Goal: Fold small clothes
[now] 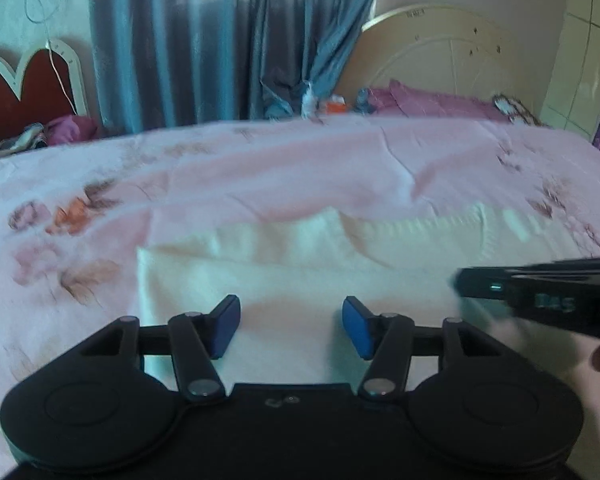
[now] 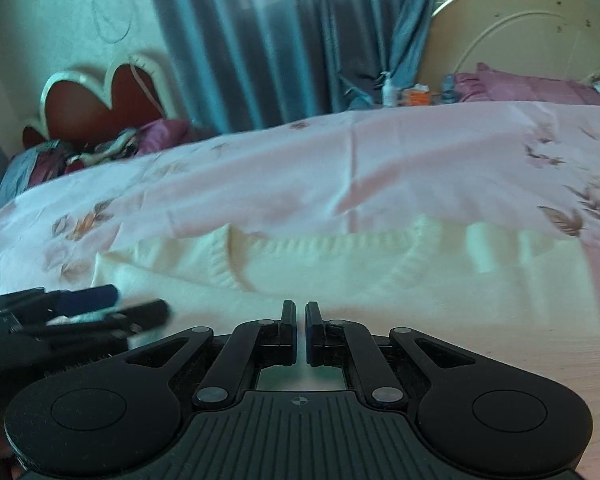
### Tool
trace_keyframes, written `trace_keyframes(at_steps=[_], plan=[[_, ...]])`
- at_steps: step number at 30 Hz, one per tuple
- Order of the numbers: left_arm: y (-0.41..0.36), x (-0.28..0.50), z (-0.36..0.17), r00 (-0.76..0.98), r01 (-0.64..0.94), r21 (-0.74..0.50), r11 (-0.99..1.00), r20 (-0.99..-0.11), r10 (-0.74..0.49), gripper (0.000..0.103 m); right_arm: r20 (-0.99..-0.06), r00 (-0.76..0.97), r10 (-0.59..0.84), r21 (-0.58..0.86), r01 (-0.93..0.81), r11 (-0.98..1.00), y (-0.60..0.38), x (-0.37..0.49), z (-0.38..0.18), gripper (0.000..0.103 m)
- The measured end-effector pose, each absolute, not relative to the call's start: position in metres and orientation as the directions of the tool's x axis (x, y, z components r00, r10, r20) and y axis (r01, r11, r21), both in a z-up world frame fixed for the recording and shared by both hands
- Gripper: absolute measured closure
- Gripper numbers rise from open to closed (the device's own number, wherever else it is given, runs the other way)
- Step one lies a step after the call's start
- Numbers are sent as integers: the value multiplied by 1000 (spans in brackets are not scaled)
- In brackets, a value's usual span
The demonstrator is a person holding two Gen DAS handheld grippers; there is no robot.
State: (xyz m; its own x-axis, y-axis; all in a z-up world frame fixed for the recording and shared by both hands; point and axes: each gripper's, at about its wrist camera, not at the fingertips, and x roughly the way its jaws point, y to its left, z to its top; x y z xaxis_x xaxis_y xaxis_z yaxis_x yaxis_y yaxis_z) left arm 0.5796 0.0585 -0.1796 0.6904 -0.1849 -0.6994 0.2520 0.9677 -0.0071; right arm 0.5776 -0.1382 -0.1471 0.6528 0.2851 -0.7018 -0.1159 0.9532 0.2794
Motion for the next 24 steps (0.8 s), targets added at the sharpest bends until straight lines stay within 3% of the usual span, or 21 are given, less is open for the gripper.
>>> trace_keyframes(at_steps=[6,12,17,18,19,20,24], plan=[[56,578,-184,692,250,13,968,-702,-169,46,-703,666,249,230,-118,966,-145,573,-152,100],[93,553,-183,701,225,45,973,-701,-129,42,-733,678,54,156,91,984,-223,556,-157,100],[89,530,-167,737,204,15,979,-660,-144,47,-705,704,85,175,56,983,-224,542,-140,99],[83,523,-163,742,215,-4,977,-649,-166,47,-688,716,116,179,13,984,-215,535,-135,92],[73,516,-160,741,233,-15,972,-645,-187,46,-678,720,144,191,-17,982,-207,528,-132,63],[62,511,-159,740,252,-11,968,-643,-200,46,-666,725,174,204,-47,978,-198,521,-131,49],[33,503,-168,714,283,-13,959,-665,-220,46,-667,700,256,229,-135,964,-165,505,-134,49]])
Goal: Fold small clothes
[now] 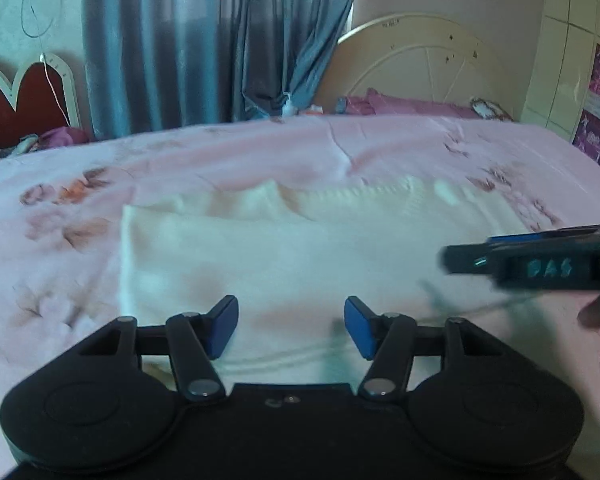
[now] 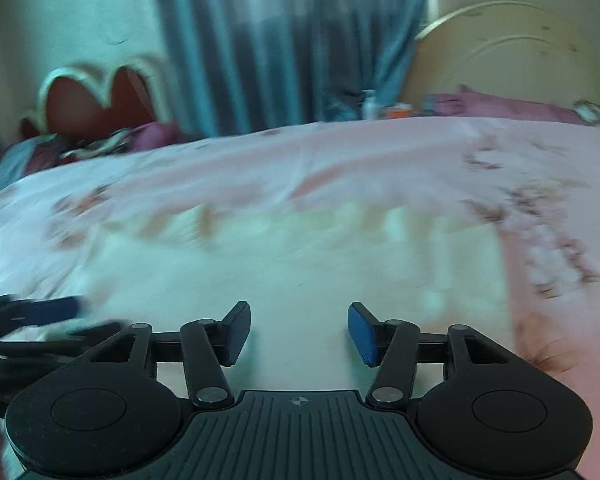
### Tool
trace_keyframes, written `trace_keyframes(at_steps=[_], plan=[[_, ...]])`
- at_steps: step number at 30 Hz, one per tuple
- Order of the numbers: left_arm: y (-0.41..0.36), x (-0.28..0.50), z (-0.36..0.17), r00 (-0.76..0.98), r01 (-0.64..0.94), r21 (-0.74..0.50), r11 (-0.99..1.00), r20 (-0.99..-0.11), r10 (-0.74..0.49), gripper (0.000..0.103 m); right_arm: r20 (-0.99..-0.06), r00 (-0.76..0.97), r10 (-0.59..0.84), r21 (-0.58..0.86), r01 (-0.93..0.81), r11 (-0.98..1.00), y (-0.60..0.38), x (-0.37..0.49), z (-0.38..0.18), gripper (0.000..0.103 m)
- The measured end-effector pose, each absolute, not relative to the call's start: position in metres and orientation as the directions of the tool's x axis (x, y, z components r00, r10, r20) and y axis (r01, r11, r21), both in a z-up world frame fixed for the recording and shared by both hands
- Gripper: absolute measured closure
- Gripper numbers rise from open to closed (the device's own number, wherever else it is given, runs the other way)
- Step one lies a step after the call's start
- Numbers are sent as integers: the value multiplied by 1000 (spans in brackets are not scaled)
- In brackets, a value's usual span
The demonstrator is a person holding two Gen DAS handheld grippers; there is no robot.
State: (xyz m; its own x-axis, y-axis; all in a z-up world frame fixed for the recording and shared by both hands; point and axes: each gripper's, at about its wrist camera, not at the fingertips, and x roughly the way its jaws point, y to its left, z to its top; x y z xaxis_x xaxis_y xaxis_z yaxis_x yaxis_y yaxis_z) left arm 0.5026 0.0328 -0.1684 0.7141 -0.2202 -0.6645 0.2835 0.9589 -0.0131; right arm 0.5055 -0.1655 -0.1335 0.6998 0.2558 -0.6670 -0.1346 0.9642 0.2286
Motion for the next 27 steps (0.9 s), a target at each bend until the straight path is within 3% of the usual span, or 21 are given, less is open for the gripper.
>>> trace_keyframes(at_steps=[3,8,12,14,16,18,23,27], plan=[[23,501,-177,691,297,-19,955,-686,-229,45,-695,673,254,205,-154,967,-151,502,-141,50],[13,487,-187,701,334,83,939,-688,-189,41,-715,662,225,145,-174,974,-152,490,-152,50],[54,480,-174,736,260,-12,965,-645,-206,44,-693,711,115,141,-23,990,-206,478,-147,50],[74,484,-176,724,220,-41,975,-663,-192,45,-739,669,80,156,55,986,-232,481,-155,50],[89,490,-187,684,194,-96,976,-700,-205,45,-745,660,90,172,60,983,-244,478,-161,50],[98,487,-189,698,199,-132,971,-676,-235,45,-760,644,87,160,55,985,-242,475,-165,50],[88,480,-182,699,213,-67,975,-687,-200,45,-741,667,84,176,72,982,-242,462,-152,50],[86,460,-176,714,222,-35,975,-675,-186,38,-712,696,89,172,50,984,-240,440,-131,50]])
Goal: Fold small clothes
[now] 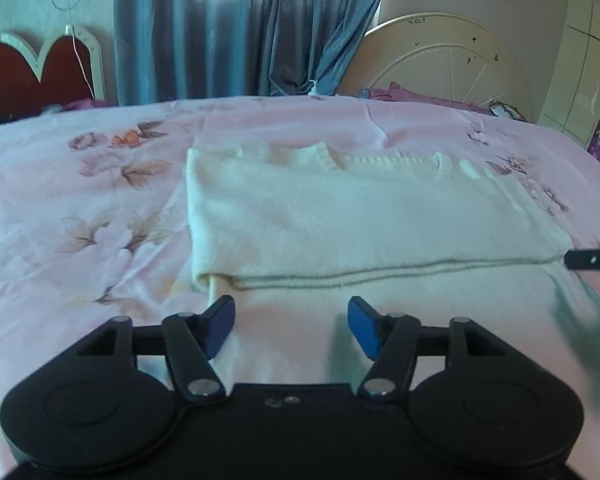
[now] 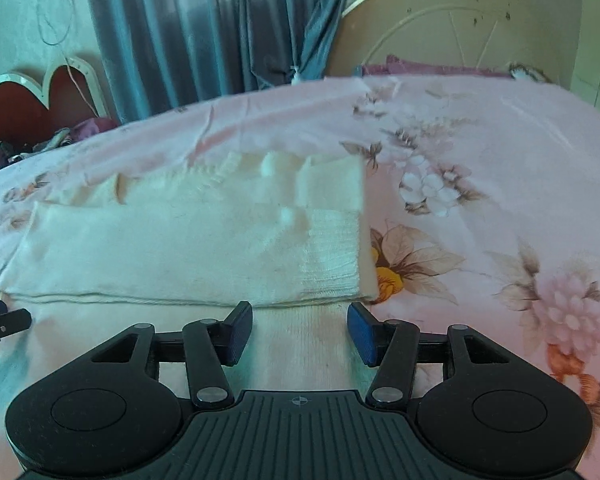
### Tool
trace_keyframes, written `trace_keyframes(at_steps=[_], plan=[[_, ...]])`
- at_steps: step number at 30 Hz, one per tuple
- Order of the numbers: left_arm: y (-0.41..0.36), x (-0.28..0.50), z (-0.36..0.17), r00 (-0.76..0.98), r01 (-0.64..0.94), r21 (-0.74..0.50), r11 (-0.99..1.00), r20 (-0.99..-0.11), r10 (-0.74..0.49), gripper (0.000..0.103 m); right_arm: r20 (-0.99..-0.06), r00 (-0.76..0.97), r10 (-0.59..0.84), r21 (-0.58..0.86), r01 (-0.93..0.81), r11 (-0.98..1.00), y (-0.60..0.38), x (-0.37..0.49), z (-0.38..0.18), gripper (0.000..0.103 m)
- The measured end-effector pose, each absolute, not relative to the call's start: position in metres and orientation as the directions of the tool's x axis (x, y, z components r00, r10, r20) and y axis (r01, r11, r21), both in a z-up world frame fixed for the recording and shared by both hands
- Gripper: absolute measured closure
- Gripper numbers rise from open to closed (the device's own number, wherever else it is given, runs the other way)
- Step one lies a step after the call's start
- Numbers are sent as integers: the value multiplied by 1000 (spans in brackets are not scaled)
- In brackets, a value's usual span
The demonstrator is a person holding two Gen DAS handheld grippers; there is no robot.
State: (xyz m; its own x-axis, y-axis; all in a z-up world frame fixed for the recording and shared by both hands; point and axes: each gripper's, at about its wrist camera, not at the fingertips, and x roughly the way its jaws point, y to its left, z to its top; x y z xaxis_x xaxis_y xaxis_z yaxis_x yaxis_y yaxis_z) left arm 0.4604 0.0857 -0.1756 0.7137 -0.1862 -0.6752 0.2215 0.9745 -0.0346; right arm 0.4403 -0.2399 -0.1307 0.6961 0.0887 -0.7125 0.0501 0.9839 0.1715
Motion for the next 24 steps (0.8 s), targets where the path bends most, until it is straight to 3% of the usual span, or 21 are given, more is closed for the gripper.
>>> trace_keyframes(at_steps=[3,6,8,13,16,21,24], plan=[[92,439,-168,743,208,15,978,-653,-148,17,-701,703,122,201,31,979,-242,428,-119,49],[104,416,-162,747,194,39,980,-653,-122,16,-692,701,173,261,19,965,-248,415,-112,49],[117,397,-158,738,191,21,981,-662,-130,19,-688,698,198,277,0,961,-250,404,-109,49],[142,351,-161,666,188,-89,978,-721,-194,53,-693,675,253,285,-66,956,-260,357,-114,50],[145,320,-166,639,163,-123,979,-743,-200,53,-703,656,274,304,-72,950,-274,322,-122,50],[144,268,-169,633,134,-130,982,-752,-186,43,-706,640,305,382,-18,924,-308,263,-132,50],[148,244,-167,620,122,-177,977,-755,-214,46,-698,632,337,448,18,894,-327,229,-137,50]])
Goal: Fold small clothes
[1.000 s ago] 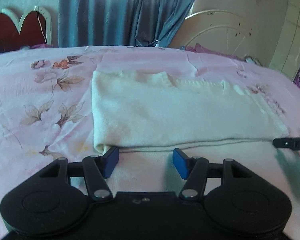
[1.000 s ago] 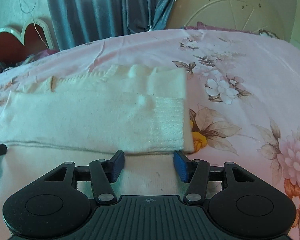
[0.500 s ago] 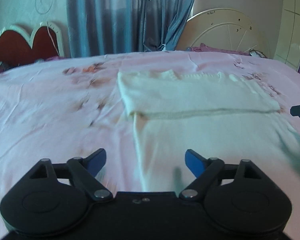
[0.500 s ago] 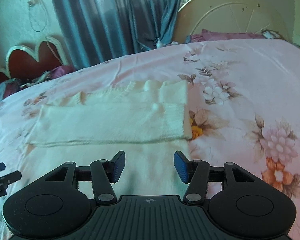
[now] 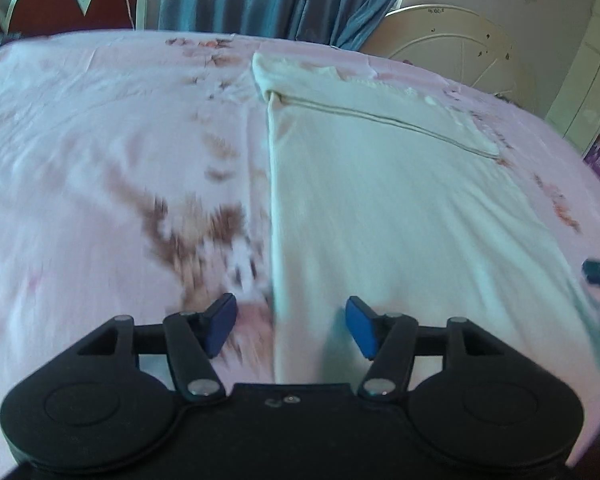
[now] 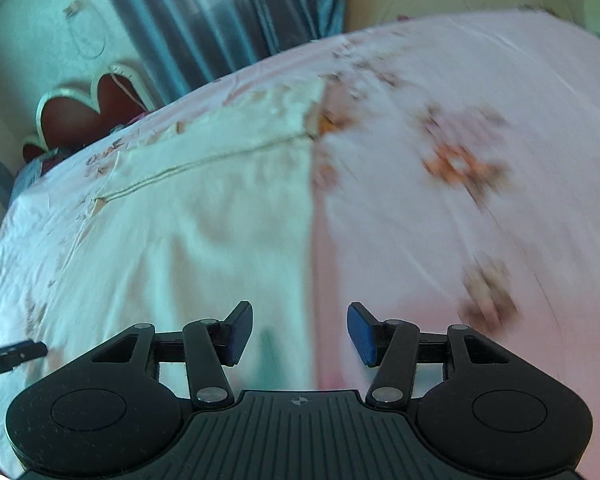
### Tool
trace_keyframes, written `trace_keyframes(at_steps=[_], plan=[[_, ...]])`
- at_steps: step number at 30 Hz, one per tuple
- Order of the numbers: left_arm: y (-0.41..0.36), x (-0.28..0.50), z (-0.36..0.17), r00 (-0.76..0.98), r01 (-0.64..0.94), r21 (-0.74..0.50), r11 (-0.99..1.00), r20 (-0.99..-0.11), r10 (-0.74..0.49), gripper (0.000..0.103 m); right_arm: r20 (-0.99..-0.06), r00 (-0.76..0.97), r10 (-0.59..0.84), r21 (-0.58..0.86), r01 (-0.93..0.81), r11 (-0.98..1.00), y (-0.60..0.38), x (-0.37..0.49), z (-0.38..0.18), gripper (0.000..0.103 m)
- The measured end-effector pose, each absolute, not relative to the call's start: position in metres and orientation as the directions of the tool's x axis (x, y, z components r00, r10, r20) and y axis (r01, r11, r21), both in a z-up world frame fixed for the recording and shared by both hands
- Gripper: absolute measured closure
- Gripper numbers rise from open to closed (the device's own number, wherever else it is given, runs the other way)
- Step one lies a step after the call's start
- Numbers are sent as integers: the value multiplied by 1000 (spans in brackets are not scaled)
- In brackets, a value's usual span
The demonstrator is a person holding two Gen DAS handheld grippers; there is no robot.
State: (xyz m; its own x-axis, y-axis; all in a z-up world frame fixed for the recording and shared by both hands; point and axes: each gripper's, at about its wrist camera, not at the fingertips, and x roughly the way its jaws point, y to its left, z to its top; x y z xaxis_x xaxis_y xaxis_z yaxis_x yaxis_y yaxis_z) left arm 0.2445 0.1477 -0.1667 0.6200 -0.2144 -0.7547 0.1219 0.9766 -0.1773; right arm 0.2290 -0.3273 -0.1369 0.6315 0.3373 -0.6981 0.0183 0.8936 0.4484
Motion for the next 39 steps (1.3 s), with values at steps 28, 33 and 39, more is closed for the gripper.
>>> trace_keyframes(at_steps=[28,33,39], plan=[[172,191,-193,519,79,-529,845,-702,-488,92,-520,532,669,811,61,582,-350,155,-182,96],[185,176,-180,615,121,-566,815,-602,-509,98,-446,601,663,827,-8,563,-354,142,-167,100],[192,178,-202,597,50,-551,833,-652,-467,98,-507,601,618,791,39,611,-359,139,-181,101]])
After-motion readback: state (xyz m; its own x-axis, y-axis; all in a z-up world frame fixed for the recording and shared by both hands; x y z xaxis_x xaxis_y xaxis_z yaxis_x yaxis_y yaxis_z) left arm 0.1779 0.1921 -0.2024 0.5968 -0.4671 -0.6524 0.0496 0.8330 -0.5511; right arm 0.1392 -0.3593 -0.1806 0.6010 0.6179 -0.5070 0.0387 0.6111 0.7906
